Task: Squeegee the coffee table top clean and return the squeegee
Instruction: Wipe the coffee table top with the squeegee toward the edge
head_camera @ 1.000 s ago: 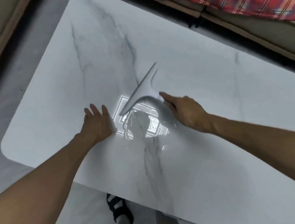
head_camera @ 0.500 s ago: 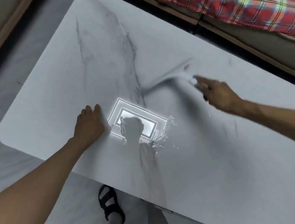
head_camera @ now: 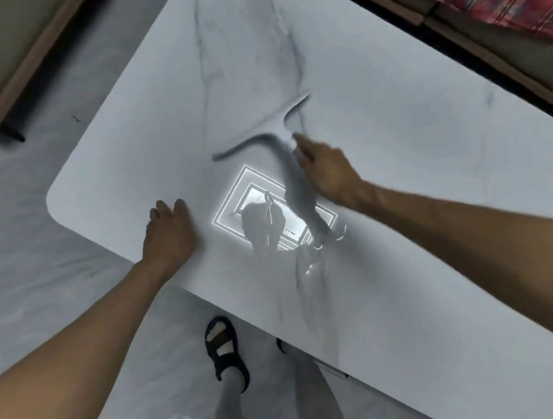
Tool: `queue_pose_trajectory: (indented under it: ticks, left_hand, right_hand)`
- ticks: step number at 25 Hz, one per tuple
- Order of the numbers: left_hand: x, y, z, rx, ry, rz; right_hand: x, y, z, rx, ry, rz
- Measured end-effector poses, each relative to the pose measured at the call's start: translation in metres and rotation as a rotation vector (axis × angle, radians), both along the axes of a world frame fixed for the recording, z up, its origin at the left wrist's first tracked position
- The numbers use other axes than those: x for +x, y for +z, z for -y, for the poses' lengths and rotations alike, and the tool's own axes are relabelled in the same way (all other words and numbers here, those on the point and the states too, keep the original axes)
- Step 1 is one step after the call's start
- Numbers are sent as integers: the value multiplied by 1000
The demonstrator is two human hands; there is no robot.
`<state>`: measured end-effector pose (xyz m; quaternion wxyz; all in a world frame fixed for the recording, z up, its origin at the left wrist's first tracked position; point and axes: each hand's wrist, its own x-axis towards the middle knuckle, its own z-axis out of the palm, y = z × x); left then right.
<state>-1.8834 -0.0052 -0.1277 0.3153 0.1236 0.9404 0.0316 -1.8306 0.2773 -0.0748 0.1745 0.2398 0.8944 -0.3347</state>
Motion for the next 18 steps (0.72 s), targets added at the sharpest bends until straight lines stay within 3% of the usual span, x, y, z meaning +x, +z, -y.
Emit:
queue_pose_trajectory:
  ticks: [4, 11, 14, 18]
  left_hand:
    - [2, 2, 14, 46, -35, 86]
    - [21, 10, 30, 94, -134, 193]
    - [23, 14, 47, 211, 5, 140]
    - [13, 8, 79, 291, 229, 13]
  right_hand:
    - [92, 7, 25, -13, 207, 128]
    - [216, 48, -32, 186, 79, 310]
    - [212, 64, -18, 180, 40, 277]
    - [137, 35, 61, 128, 206, 148]
